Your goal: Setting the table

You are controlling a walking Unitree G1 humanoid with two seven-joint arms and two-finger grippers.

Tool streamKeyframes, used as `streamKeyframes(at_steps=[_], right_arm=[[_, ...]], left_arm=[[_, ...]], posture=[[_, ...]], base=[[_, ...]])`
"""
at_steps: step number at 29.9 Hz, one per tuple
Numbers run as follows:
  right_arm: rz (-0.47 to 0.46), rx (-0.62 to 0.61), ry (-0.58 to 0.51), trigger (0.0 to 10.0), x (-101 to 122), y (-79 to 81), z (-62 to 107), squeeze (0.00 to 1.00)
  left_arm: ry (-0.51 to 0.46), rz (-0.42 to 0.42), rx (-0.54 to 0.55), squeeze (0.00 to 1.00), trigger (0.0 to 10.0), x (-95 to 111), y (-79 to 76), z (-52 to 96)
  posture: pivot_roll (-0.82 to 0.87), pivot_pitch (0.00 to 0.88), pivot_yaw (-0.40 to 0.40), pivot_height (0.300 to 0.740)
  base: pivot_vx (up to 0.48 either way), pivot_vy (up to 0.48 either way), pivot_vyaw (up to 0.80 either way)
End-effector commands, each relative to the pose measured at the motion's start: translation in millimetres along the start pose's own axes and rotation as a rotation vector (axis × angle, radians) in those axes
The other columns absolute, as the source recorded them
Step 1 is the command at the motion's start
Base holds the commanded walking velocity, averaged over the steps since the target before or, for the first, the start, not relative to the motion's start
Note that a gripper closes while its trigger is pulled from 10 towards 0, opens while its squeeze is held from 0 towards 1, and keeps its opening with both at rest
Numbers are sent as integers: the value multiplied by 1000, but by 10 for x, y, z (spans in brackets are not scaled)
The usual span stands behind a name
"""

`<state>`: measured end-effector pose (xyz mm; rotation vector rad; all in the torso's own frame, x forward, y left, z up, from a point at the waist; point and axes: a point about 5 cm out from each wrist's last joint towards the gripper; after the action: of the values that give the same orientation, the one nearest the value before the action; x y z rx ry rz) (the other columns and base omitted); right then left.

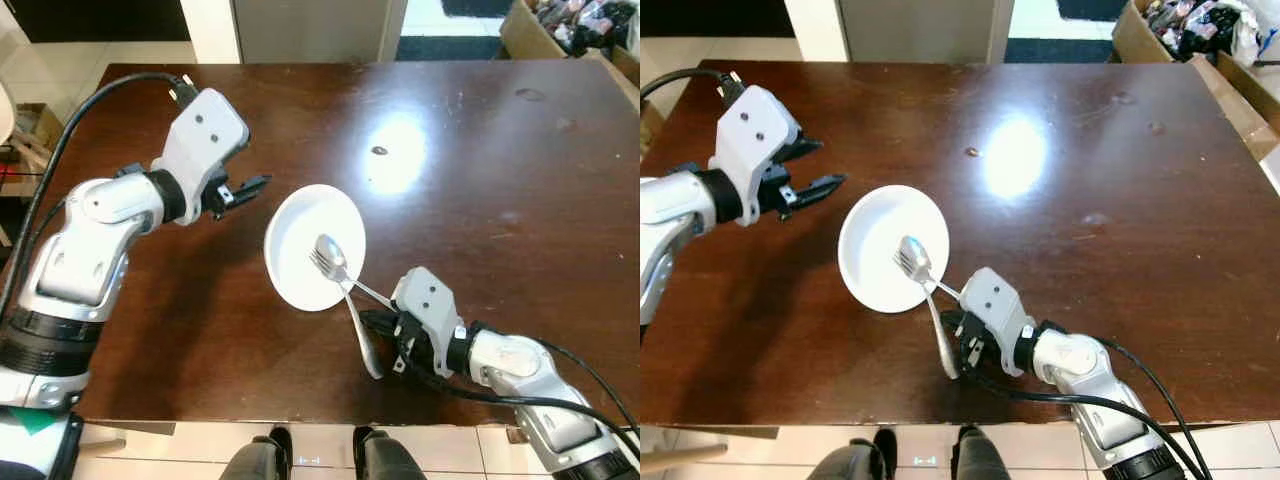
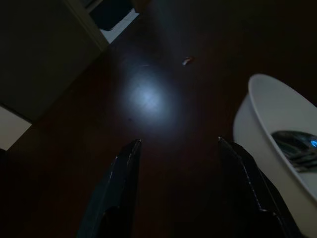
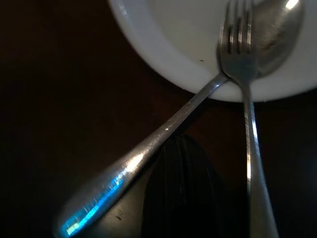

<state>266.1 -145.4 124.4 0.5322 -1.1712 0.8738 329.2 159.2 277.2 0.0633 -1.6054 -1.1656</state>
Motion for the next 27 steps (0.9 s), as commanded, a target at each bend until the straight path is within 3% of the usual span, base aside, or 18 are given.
streamKeyframes(at_steps=[1, 19, 20, 21, 26, 27], right_arm=[[-35, 28, 35, 0, -118, 48, -14, 0], [-122, -24, -24, 0, -122, -50, 37, 0], [-112, -45, -20, 1882, -122, -77, 46, 0], [-98, -64, -18, 10000, -119, -105, 60, 0], [-44, -155, -54, 10000, -28, -260, 183, 4], [-46, -176, -71, 10000, 10, -303, 233, 1000]], left_arm=[[6, -12, -28, 0, 10000, -12, -69, -3], [-1, 15, -20, 0, 10000, 22, -165, -72], [-1, 15, -20, 0, 10000, 21, -168, -74], [-1, 17, -19, 0, 10000, 19, -171, -76], [1, 18, -15, 0, 10000, 16, -180, -80], [2, 18, -14, 0, 10000, 15, -179, -81]], posture=[[-161, 153, 99, 740], [-172, 163, 98, 740], [-172, 163, 98, 740], [-172, 163, 98, 740], [-173, 166, 98, 740], [-173, 166, 98, 740]], base=[[0, 0, 0], [0, 0, 0], [0, 0, 0], [0, 0, 0], [0, 0, 0], [0, 0, 0]])
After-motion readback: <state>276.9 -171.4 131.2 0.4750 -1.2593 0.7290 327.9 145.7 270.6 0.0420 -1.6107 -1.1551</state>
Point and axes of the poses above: a point about 5 cm out from each wrist's last joint towards the gripper, its own z axis pointing back from the gripper into the wrist, its own x axis along the axis of the wrist's last joint, y = z × x, and after that the axes turned 10 degrees about -z, right-handed
